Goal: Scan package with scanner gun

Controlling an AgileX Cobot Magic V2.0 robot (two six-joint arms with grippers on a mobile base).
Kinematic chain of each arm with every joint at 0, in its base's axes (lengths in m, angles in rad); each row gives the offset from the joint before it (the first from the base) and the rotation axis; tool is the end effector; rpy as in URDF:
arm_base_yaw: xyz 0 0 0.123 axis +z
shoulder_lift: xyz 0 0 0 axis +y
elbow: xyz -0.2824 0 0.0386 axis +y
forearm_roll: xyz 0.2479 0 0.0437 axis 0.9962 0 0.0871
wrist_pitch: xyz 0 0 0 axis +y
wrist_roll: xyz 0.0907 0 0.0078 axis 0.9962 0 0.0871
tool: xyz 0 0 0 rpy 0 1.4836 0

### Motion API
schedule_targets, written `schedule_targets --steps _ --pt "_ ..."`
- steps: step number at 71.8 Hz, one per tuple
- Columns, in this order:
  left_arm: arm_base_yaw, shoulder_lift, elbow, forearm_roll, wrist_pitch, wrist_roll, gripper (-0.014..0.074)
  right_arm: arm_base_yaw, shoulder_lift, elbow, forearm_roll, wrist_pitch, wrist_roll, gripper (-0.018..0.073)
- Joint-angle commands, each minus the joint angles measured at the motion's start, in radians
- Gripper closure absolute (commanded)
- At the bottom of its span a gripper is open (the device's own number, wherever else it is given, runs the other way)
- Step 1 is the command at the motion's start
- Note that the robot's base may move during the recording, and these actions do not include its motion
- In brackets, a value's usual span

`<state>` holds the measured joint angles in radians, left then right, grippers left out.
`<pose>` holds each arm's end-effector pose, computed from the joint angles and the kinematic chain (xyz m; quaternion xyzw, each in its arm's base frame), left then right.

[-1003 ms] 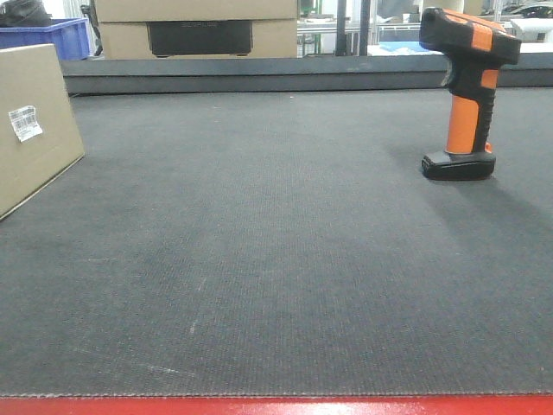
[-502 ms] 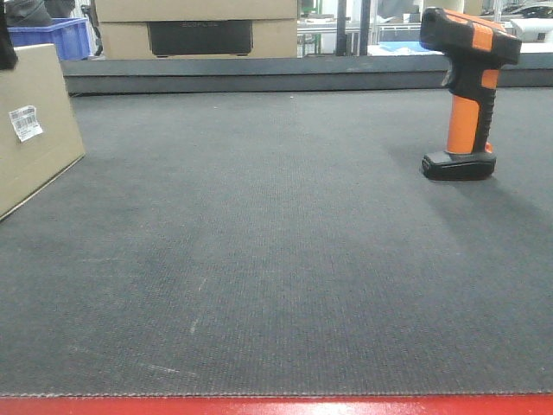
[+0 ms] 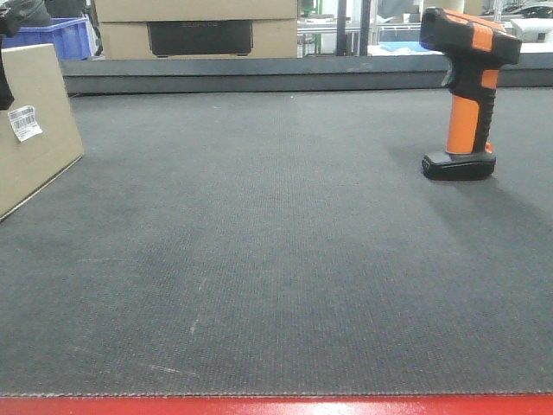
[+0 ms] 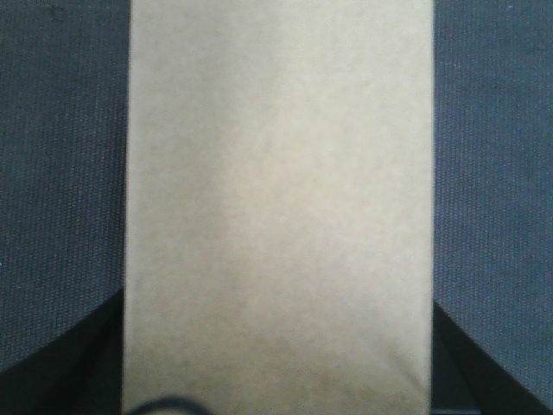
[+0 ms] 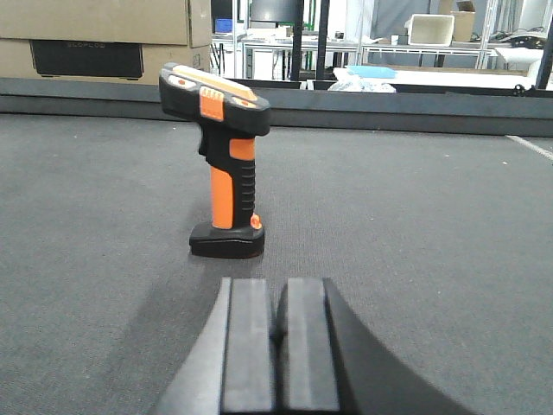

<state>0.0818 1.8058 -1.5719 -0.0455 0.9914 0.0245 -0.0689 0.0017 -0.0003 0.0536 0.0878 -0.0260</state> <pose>0.3916 0.0286 0.2911 -0.0360 0.9758 -0.0098 0.2154 0.0566 -0.0035 0.2051 0.0324 0.7070 -0.0130 0.7063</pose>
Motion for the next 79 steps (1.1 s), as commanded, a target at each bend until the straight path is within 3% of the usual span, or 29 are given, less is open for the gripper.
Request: schedule_targets --steps 1,8,16,24,35,54,63,79 --pt "0.005 -0.005 -0.008 -0.023 0.0 -0.008 0.0711 0.0 -0.002 0.0 0.0 -0.019 0.002 0.0727" --pt "0.005 -0.005 -0.038 -0.061 0.013 -0.008 0.0708 0.0 -0.002 0.0 0.0 -0.019 0.002 0.0727" --pt "0.005 -0.007 -0.114 -0.156 0.047 -0.01 0.0708 0.0 -0.002 0.0 0.0 -0.019 0.002 0.0727" --pt "-0.008 -0.014 -0.182 -0.24 0.099 -0.067 0.0708 0.0 -0.002 0.0 0.0 -0.019 0.002 0.0727" --pt "-0.083 -0.05 -0.193 -0.24 0.088 -0.146 0.0708 0.0 -0.002 0.0 0.0 -0.019 0.002 0.0727" --pt "-0.278 -0.044 -0.183 -0.227 -0.012 -0.299 0.0708 0.0 -0.002 0.0 0.0 -0.019 0.002 0.0727" --pt "-0.365 -0.015 -0.172 -0.172 -0.049 -0.344 0.0708 0.0 -0.002 0.0 0.0 -0.019 0.002 0.0727" --pt "-0.418 0.048 -0.17 -0.169 -0.121 -0.377 0.0708 0.0 -0.002 0.0 0.0 -0.019 0.002 0.0727"
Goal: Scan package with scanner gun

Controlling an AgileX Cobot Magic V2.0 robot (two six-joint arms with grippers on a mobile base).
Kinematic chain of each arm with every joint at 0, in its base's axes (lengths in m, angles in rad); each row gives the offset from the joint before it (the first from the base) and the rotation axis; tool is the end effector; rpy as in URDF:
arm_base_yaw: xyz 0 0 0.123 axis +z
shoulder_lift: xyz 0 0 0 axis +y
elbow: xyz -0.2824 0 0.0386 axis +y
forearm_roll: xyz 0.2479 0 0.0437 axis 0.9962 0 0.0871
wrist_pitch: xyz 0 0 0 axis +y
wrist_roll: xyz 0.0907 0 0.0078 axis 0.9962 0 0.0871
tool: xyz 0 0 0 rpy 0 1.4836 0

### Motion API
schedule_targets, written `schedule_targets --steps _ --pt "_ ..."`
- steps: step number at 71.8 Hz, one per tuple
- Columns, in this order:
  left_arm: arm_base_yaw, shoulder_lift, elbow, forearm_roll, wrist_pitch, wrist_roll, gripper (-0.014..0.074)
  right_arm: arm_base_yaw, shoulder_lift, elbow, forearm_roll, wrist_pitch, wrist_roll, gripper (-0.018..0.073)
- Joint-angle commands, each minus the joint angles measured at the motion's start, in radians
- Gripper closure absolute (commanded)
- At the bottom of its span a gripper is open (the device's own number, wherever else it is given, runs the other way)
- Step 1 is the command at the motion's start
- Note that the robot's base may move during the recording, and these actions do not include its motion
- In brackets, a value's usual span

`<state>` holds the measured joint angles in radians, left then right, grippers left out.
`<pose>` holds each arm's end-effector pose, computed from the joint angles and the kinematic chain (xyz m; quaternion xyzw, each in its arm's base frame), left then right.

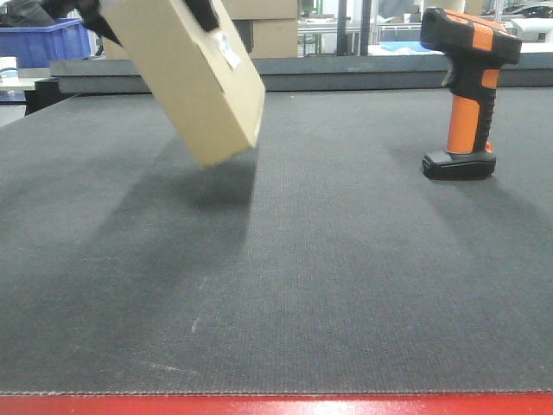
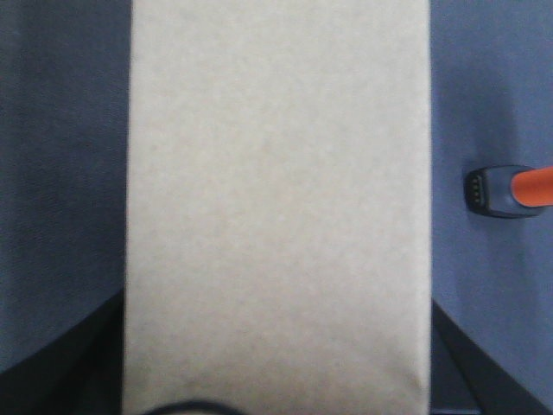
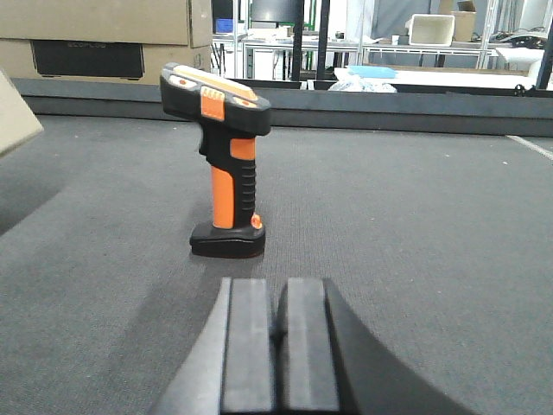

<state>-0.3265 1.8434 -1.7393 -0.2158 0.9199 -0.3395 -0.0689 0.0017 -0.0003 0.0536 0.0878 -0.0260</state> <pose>0.3911 -0.1488 0.3305 -0.0414 0.9444 -0.1975 0.2596 0.0566 -0.0035 0.2051 0.0324 0.7070 -0.0130 0.7063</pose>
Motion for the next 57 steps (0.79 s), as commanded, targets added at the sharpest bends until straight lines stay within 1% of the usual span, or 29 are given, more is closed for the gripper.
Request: schedule_targets --steps 1,12,21,27,30,39,40,43,46,52,57 --pt "-0.01 0.015 0.0 -0.001 -0.051 -0.013 0.0708 0.0 -0.002 0.0 0.0 -0.019 0.002 0.0727" --pt "-0.01 0.049 0.004 -0.035 -0.043 -0.013 0.0708 0.0 -0.002 0.0 0.0 -0.019 0.002 0.0727" --pt "-0.01 0.048 0.004 -0.041 -0.043 -0.013 0.0708 0.0 -0.002 0.0 0.0 -0.031 0.002 0.0727" --pt "-0.01 0.048 0.004 -0.041 -0.036 -0.013 0.0708 0.0 -0.002 0.0 0.017 -0.118 0.002 0.0727" --pt "-0.01 0.048 0.004 -0.041 -0.033 -0.013 0.0708 0.0 -0.002 0.0 0.042 -0.191 0.002 0.0727" --pt "-0.01 0.048 0.004 -0.043 -0.034 -0.013 0.0708 0.0 -0.002 0.0 0.045 -0.369 -0.001 0.0727" --pt "-0.01 0.048 0.004 -0.046 -0.034 -0.013 0.0708 0.0 -0.002 0.0 0.045 -0.373 -0.001 0.0727" --pt "-0.01 0.048 0.004 -0.048 -0.036 -0.013 0.0708 0.0 -0.002 0.0 0.033 -0.36 -0.001 0.0727" --pt "-0.01 0.048 0.004 -0.05 -0.038 -0.013 0.0708 0.0 -0.002 -0.016 0.016 -0.316 -0.001 0.0727" --pt "-0.01 0.048 0.004 -0.05 -0.038 -0.013 0.0708 0.0 -0.002 -0.099 -0.028 -0.167 -0.001 0.0727" --pt "-0.01 0.048 0.004 -0.05 -0.038 -0.013 0.0708 0.0 0.002 -0.178 -0.033 -0.099 -0.001 0.0727"
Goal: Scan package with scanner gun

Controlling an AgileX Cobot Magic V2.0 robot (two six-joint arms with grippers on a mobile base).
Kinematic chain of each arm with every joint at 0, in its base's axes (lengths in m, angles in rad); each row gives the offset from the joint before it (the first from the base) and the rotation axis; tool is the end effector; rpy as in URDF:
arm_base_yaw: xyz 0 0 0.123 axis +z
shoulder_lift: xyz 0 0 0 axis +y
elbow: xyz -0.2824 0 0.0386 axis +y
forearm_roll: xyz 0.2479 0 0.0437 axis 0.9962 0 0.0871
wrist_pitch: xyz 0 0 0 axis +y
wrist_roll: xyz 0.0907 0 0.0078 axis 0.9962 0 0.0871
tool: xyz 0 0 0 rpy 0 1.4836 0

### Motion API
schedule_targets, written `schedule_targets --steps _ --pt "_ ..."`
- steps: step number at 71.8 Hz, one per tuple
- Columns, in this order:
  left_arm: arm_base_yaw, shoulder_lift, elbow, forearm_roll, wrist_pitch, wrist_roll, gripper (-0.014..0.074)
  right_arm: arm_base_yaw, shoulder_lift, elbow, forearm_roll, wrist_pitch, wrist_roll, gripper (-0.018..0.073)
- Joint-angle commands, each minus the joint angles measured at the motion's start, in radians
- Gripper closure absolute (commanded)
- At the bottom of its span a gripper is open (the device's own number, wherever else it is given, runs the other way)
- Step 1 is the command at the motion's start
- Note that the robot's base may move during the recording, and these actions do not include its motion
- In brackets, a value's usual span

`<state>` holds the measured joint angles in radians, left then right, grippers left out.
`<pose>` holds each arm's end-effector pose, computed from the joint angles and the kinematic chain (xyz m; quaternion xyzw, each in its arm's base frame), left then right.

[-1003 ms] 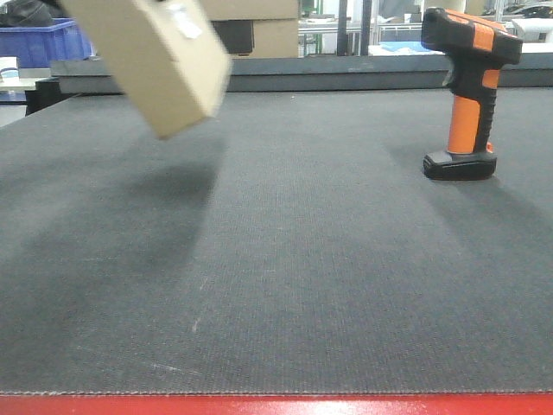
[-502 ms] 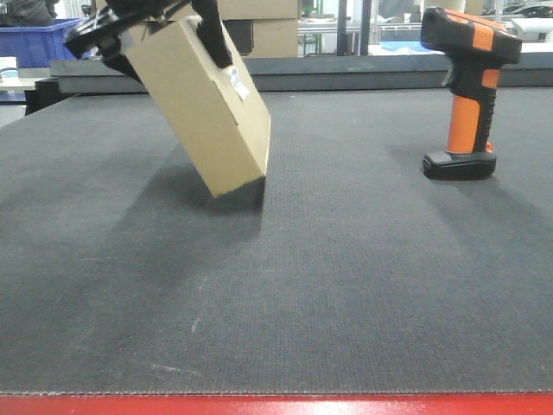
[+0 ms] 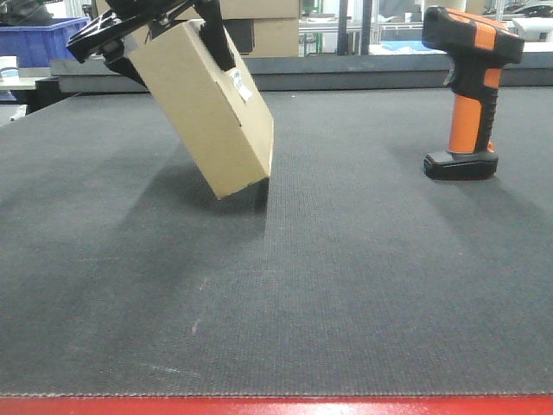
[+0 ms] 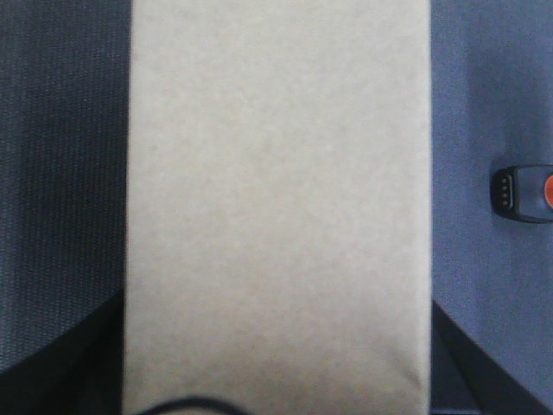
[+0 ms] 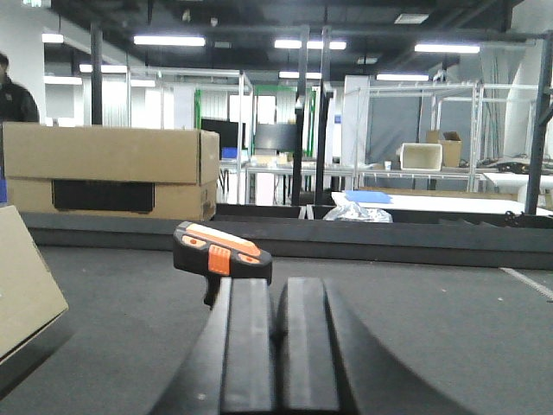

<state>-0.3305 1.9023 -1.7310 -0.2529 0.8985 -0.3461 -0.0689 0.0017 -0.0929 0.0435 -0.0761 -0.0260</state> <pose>0.4016 -0.1567 0.3047 -0.0540 0.9490 -0.2060 0.2324 0.0486 -0.0036 0.2510 0.0277 0.6111 -0.0214 0.7908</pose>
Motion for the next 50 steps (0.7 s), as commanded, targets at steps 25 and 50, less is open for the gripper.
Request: schedule_targets --steps 25,50 --pt "-0.006 -0.01 -0.004 -0.015 -0.023 -0.007 0.0708 0.0 0.379 -0.383 -0.037 0.195 -0.001 0.0727" --pt "-0.006 -0.01 -0.004 -0.016 -0.025 -0.007 0.0708 0.0 0.75 -0.442 0.089 0.101 -0.001 0.0727"
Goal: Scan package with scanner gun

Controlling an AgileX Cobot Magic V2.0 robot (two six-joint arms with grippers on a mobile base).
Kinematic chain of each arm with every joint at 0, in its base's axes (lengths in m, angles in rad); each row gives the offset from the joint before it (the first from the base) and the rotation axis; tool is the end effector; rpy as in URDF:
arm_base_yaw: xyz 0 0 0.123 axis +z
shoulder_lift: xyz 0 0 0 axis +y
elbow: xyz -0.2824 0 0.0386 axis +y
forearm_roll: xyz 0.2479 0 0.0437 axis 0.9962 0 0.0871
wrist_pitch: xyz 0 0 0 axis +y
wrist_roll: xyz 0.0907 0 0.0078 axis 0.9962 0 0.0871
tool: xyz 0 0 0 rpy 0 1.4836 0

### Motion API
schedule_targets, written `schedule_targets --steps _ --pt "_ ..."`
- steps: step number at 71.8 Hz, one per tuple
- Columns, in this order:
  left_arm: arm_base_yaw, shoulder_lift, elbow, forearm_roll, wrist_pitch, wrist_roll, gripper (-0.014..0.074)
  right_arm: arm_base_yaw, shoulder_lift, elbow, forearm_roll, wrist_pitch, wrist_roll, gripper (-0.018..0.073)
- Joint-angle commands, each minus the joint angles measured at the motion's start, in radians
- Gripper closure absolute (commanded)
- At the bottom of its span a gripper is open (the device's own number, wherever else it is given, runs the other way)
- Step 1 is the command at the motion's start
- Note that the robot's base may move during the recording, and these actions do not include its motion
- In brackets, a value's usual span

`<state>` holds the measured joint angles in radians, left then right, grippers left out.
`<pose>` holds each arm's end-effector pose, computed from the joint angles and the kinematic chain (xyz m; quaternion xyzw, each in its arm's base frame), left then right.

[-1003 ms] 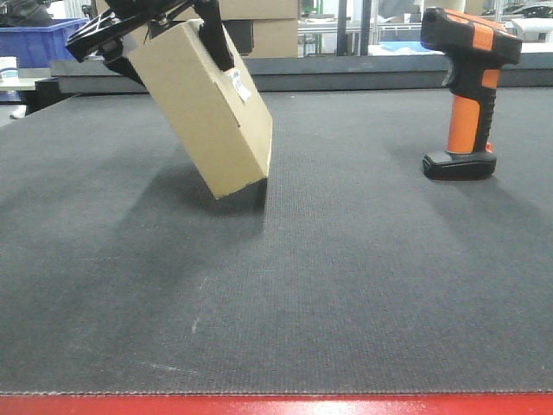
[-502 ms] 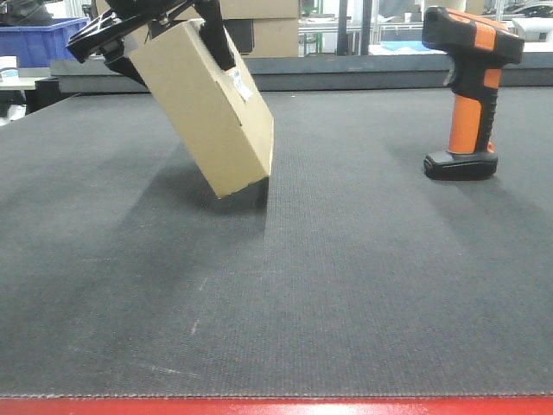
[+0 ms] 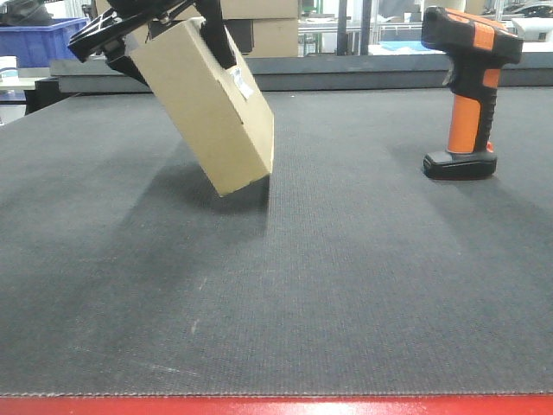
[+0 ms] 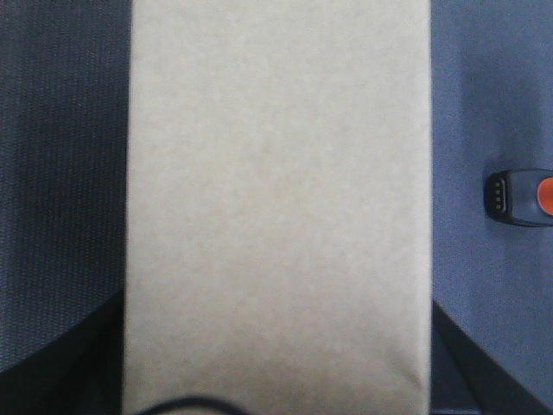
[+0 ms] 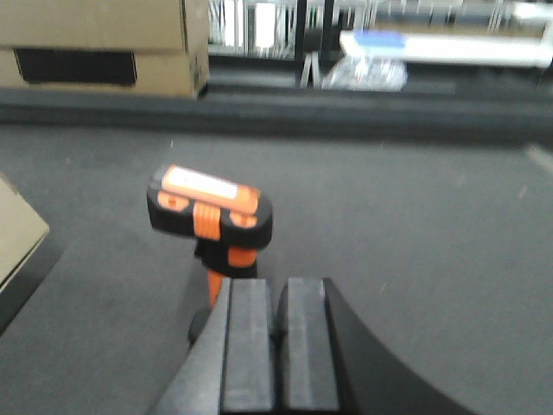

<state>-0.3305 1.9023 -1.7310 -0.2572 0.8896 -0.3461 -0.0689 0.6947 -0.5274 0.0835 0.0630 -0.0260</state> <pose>0.4022 -0.1570 0.3052 -0.0553 0.9475 -0.2090 0.2357 0.1492 -0.0098 0.3222 0.0460 0.7544 -0.0018 0.6548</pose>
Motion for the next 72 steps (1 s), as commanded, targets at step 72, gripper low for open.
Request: schedule_targets --steps 72 --pt "-0.006 -0.01 -0.004 -0.022 0.011 -0.007 0.0708 0.232 0.854 -0.019 0.303 -0.898 0.051 0.0727"
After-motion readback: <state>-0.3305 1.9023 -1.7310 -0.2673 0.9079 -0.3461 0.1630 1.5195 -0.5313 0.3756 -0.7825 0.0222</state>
